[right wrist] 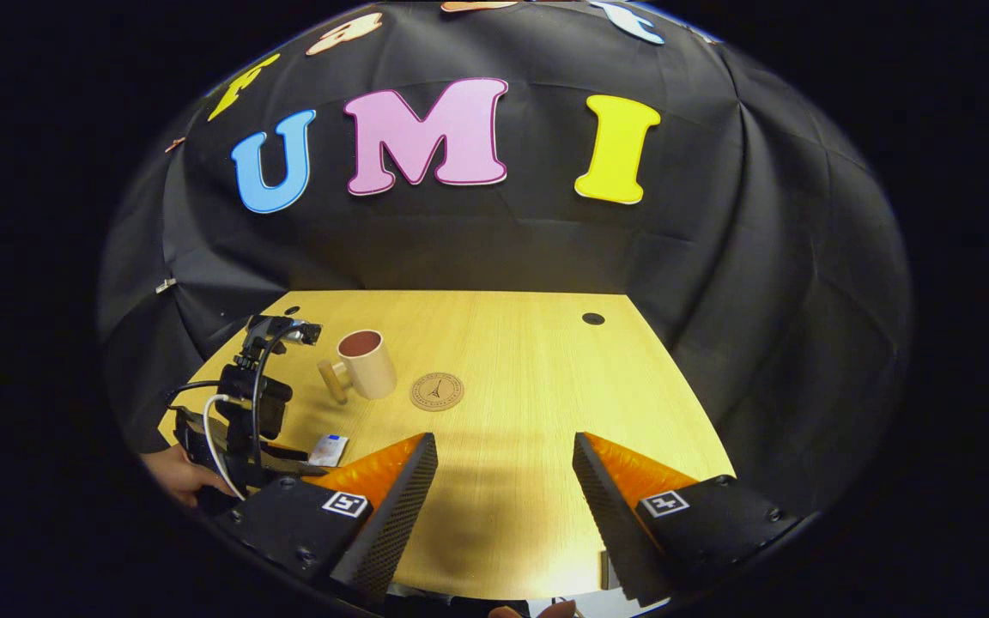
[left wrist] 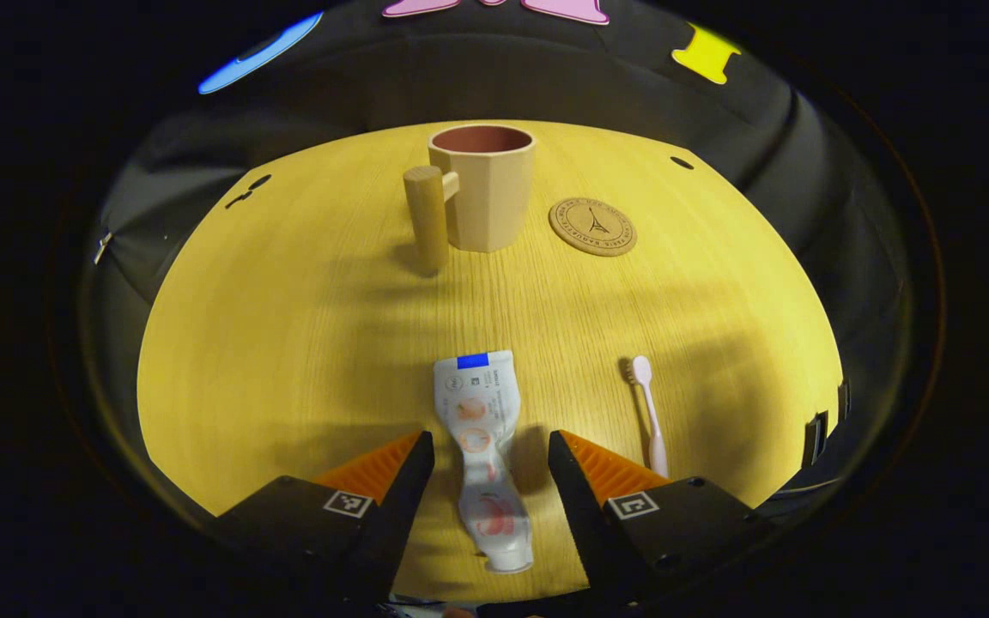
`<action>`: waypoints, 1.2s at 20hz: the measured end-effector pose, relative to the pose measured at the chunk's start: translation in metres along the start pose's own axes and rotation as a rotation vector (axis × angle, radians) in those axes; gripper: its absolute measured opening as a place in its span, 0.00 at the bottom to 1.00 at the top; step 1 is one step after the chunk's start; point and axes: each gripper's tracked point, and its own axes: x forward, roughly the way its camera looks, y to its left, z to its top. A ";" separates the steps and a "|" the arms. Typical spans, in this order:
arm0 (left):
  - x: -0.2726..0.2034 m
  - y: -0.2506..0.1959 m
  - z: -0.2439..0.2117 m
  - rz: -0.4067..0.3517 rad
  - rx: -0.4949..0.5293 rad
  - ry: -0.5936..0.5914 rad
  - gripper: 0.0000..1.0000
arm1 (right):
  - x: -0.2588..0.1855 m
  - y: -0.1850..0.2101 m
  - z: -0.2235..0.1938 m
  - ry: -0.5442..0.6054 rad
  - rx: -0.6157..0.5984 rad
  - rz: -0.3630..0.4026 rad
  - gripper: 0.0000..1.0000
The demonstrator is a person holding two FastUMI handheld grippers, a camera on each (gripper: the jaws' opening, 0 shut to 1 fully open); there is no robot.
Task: Put the toothbrush and toothpaste on the desktop into the cup, then pick up the cup and place it on the coaster on the desktop.
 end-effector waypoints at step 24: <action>-0.043 0.050 0.002 -0.198 0.040 -0.053 0.12 | 0.069 0.129 -0.144 0.525 -0.048 0.158 0.84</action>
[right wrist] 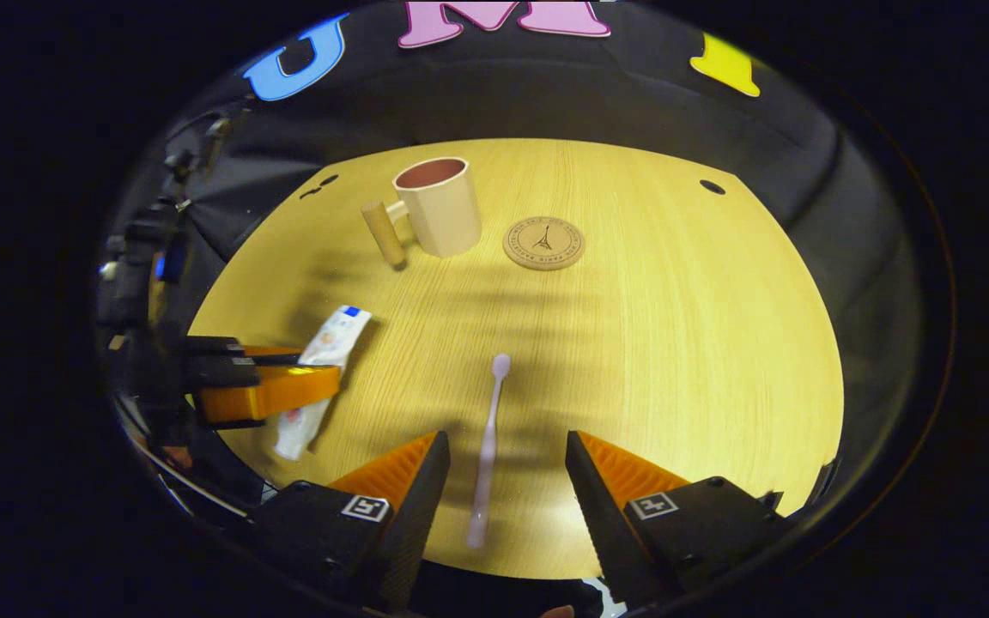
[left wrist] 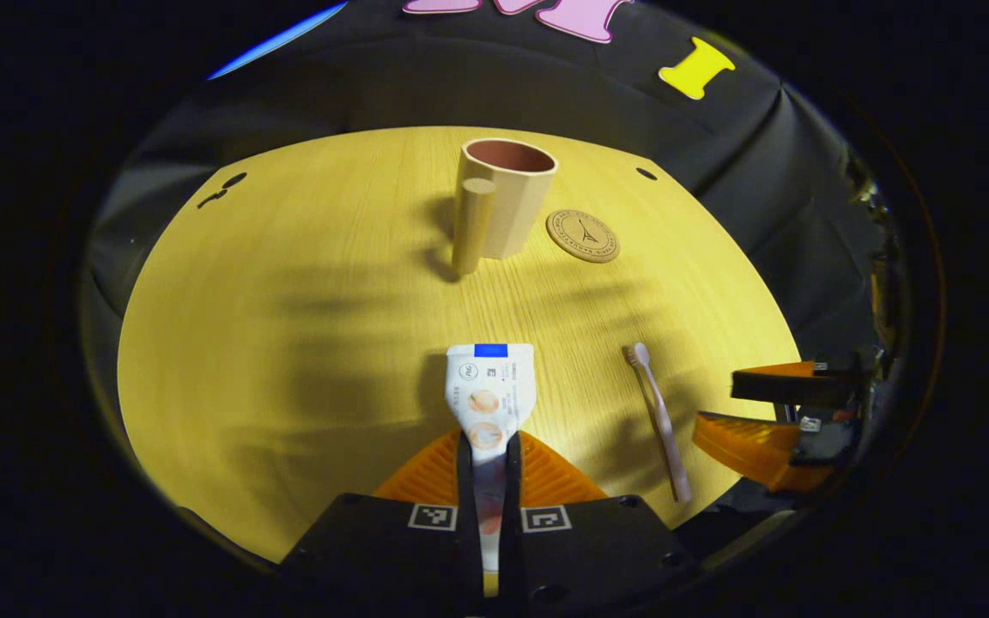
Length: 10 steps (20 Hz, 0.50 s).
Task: Put the toothbrush and toothpaste on the desktop into the cup, then pick up the cup and place it on the coaster on the desktop.
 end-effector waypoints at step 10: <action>-0.044 0.041 -0.021 0.005 -0.052 -0.052 0.12 | 0.046 0.006 -0.008 0.137 -0.011 -0.092 0.44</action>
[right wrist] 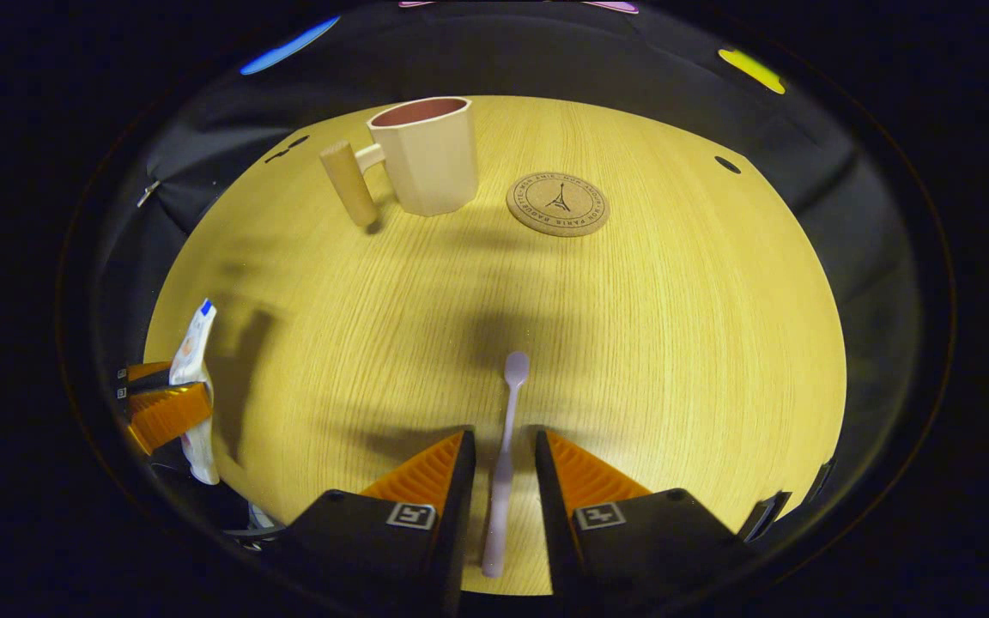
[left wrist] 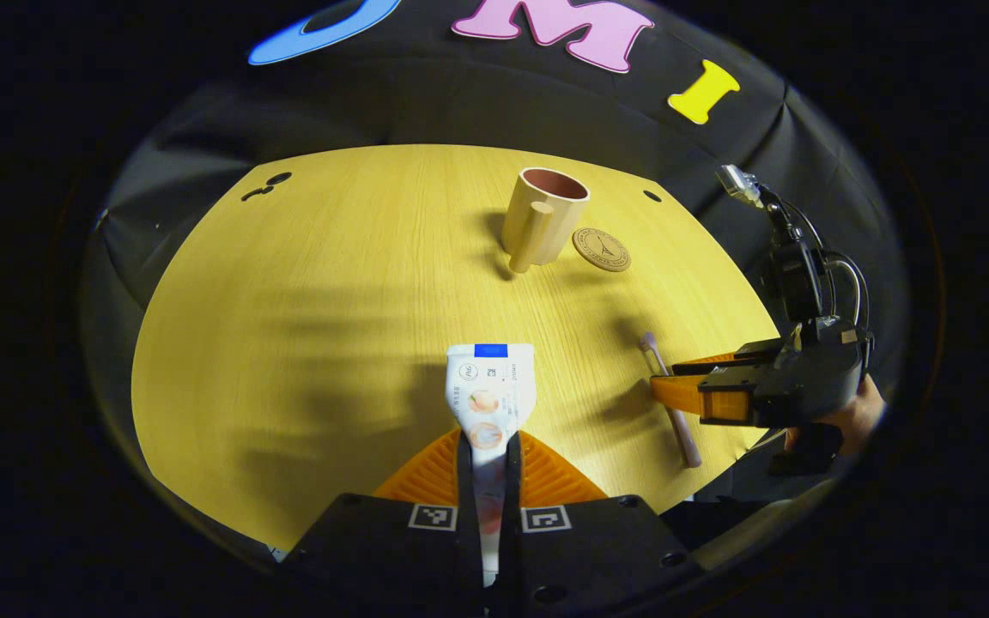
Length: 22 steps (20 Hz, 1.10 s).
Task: Put the toothbrush and toothpaste on the desktop into the cup, then pick up the cup and place it on the coaster on the desktop.
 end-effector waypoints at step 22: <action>-0.069 -0.028 0.142 -0.028 -0.055 -0.376 0.13 | -0.148 0.005 0.130 -0.625 0.144 0.321 0.05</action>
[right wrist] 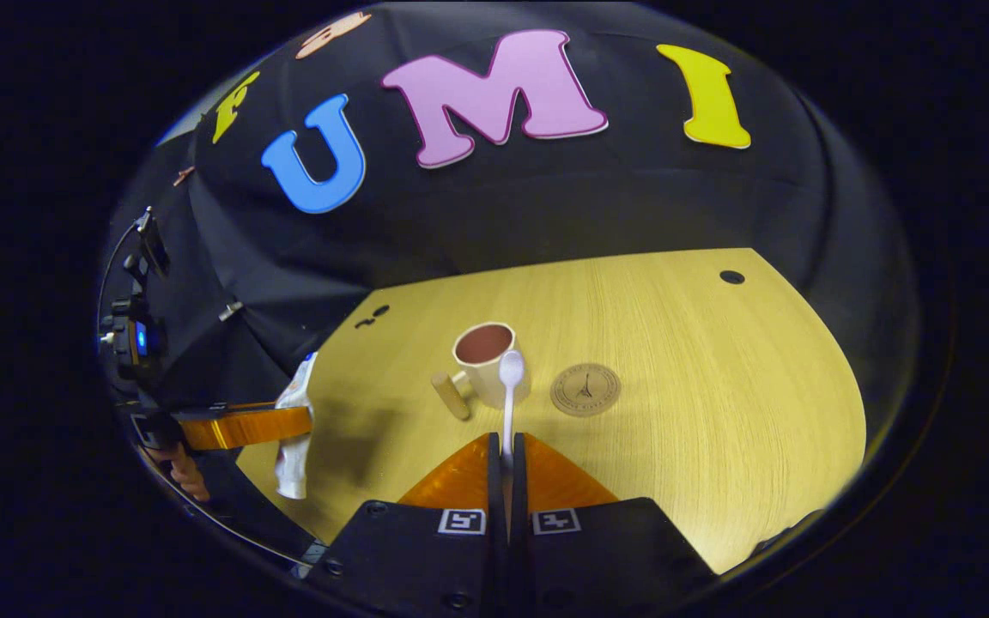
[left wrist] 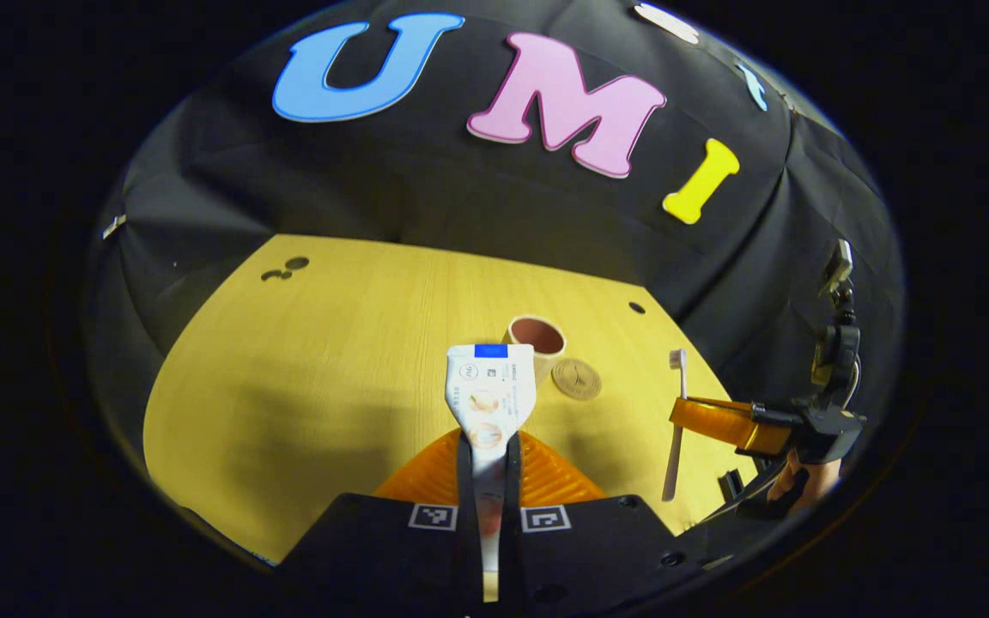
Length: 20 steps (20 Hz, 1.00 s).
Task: Put the toothbrush and toothpaste on the desktop into the cup, then pick up the cup and place it on the coaster on the desktop.
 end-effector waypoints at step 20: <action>0.146 -0.060 0.144 -0.204 0.089 -0.613 0.12 | 0.038 -0.028 0.022 -0.200 -0.060 0.190 0.05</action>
